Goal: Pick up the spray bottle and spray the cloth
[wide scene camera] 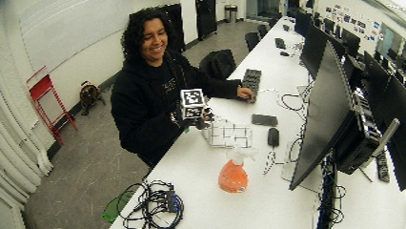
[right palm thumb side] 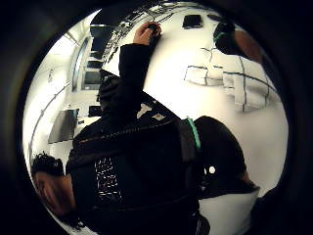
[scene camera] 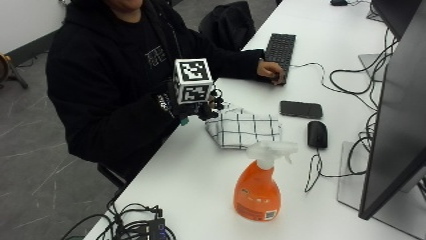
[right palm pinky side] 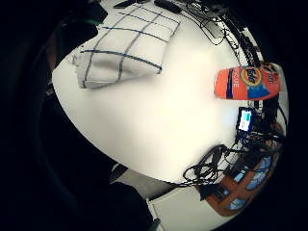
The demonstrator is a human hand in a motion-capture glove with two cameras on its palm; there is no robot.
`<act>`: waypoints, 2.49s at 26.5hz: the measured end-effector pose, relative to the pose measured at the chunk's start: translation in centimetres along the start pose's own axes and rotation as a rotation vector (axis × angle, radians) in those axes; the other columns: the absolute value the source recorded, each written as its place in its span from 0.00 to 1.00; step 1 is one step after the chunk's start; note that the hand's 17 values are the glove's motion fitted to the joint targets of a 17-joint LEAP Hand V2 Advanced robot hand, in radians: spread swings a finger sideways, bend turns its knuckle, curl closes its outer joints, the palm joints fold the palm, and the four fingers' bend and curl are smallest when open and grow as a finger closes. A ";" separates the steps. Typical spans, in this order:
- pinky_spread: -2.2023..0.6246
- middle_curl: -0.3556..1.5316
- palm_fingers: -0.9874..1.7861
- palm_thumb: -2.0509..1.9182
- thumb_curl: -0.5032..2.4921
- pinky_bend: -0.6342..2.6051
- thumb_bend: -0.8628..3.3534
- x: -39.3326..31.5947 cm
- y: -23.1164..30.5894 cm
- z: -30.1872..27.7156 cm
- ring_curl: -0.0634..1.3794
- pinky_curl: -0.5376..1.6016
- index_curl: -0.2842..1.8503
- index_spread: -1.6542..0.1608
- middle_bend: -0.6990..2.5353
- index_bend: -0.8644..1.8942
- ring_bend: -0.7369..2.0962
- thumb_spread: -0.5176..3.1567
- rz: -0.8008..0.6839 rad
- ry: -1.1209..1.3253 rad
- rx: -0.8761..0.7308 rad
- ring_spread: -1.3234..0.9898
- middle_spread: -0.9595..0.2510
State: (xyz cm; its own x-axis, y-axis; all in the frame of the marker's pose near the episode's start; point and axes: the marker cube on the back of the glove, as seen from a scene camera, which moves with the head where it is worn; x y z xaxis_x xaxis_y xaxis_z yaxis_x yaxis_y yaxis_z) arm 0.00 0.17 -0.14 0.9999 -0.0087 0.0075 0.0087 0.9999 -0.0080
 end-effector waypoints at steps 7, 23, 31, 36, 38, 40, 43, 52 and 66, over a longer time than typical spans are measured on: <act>0.83 0.27 0.57 0.64 0.22 0.29 0.27 0.1 0.0 -0.1 0.15 0.32 0.23 0.75 0.30 0.41 0.36 0.35 0.000 -0.005 -0.001 0.53 0.69; 0.84 0.32 0.58 0.65 0.24 0.27 0.26 1.7 0.2 -0.6 0.20 0.36 0.27 0.71 0.28 0.39 0.35 0.45 0.026 -0.039 0.020 0.52 0.67; 0.84 0.35 0.63 0.66 0.25 0.26 0.25 5.7 1.4 -1.1 0.22 0.37 0.27 0.71 0.29 0.37 0.35 0.46 0.153 -0.027 0.069 0.51 0.69; 0.84 0.35 0.62 0.66 0.26 0.26 0.24 9.3 -0.2 -3.0 0.23 0.38 0.28 0.72 0.27 0.37 0.36 0.47 0.244 0.011 0.110 0.51 0.69; 0.83 0.35 0.62 0.66 0.26 0.26 0.24 10.6 2.0 -3.8 0.24 0.38 0.28 0.72 0.27 0.37 0.36 0.47 0.253 0.025 0.094 0.51 0.69; 0.83 0.35 0.62 0.66 0.26 0.26 0.24 12.4 3.5 -5.0 0.24 0.39 0.28 0.71 0.27 0.37 0.36 0.47 0.281 0.043 0.100 0.50 0.69; 0.83 0.35 0.62 0.66 0.27 0.26 0.24 15.5 4.6 -7.3 0.25 0.39 0.28 0.72 0.27 0.37 0.36 0.47 0.353 0.087 0.147 0.50 0.70; 0.81 0.38 0.68 0.67 0.27 0.25 0.22 24.7 5.8 -14.6 0.27 0.39 0.28 0.72 0.29 0.37 0.37 0.47 0.557 0.167 0.251 0.49 0.69; 0.80 0.39 0.68 0.68 0.28 0.26 0.20 30.3 -0.1 -16.1 0.29 0.40 0.26 0.72 0.29 0.36 0.39 0.43 0.446 -0.449 0.488 0.49 0.66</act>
State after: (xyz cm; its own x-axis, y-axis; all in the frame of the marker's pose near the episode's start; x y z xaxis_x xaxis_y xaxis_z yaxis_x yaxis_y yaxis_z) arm 30.42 -0.34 -16.05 0.8091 0.2931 0.5093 -0.4994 0.7998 0.3331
